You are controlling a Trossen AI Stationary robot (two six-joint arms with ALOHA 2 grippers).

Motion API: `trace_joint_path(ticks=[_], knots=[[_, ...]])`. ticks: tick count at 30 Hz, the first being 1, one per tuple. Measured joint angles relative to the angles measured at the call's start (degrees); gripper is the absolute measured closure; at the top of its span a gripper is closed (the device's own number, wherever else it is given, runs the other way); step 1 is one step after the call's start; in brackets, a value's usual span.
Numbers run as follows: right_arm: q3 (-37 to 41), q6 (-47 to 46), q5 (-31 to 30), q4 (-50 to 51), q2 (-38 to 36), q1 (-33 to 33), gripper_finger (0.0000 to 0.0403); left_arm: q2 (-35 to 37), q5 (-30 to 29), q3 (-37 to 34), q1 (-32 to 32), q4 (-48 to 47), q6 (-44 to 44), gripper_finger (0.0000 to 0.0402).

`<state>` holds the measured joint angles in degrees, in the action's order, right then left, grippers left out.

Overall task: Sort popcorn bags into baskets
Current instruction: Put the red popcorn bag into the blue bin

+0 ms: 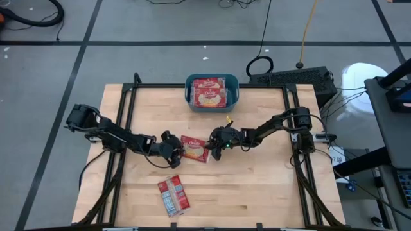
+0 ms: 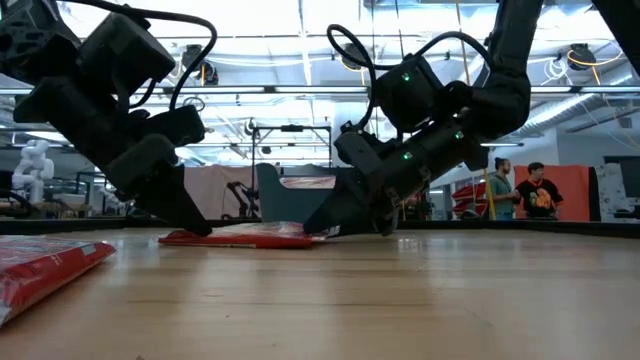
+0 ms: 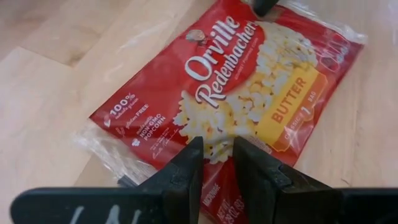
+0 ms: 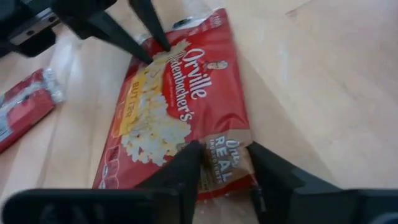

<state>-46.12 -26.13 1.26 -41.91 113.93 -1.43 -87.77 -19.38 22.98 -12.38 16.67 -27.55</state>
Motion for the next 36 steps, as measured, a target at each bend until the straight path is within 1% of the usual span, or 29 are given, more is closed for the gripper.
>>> trace_joint_path(ticks=[7,9,12,15,17,21,25,28,31,33,36], knots=[[0.1,1.8,3.5,-2.7,0.0,0.0,0.0384,0.0,0.0,-0.1,0.0,0.0,-0.1,0.0309],[0.1,2.6,3.6,-3.3,0.0,0.0,0.0396,0.0,0.0,-0.1,0.0,0.0,0.0,0.0309],[0.1,3.3,3.6,-3.8,0.0,0.0,0.0397,0.5,0.3,-0.1,0.0,0.0,0.4,0.0309],[0.1,7.4,3.9,-3.8,-0.8,-0.1,0.0400,4.0,3.6,-0.2,0.0,-1.2,0.9,0.0309],[0.1,10.8,3.9,-3.7,-2.4,-0.1,0.0400,8.2,5.3,-0.3,0.0,-2.0,1.8,0.0309],[0.0,19.1,3.6,-0.6,-7.2,0.0,0.0402,18.0,5.1,-0.2,-0.1,-2.1,5.5,0.0309],[0.0,25.3,3.0,3.3,-12.5,0.0,0.0402,27.2,3.2,-0.2,-0.1,-1.8,10.1,0.0309],[0.0,30.4,0.3,6.8,-16.2,0.0,0.0402,31.8,2.0,-0.1,0.1,-1.5,12.7,0.0306],[0.0,35.9,-2.7,9.2,-19.5,0.1,0.0403,33.5,1.1,1.3,0.7,-4.1,13.1,0.0284],[0.0,39.5,-3.7,10.4,-21.5,0.1,0.0403,33.4,0.6,3.7,1.3,-7.5,13.4,0.0259],[0.0,44.7,-6.4,14.4,-24.8,0.1,0.0403,31.7,-1.7,8.4,1.7,-12.5,15.1,0.0217]])
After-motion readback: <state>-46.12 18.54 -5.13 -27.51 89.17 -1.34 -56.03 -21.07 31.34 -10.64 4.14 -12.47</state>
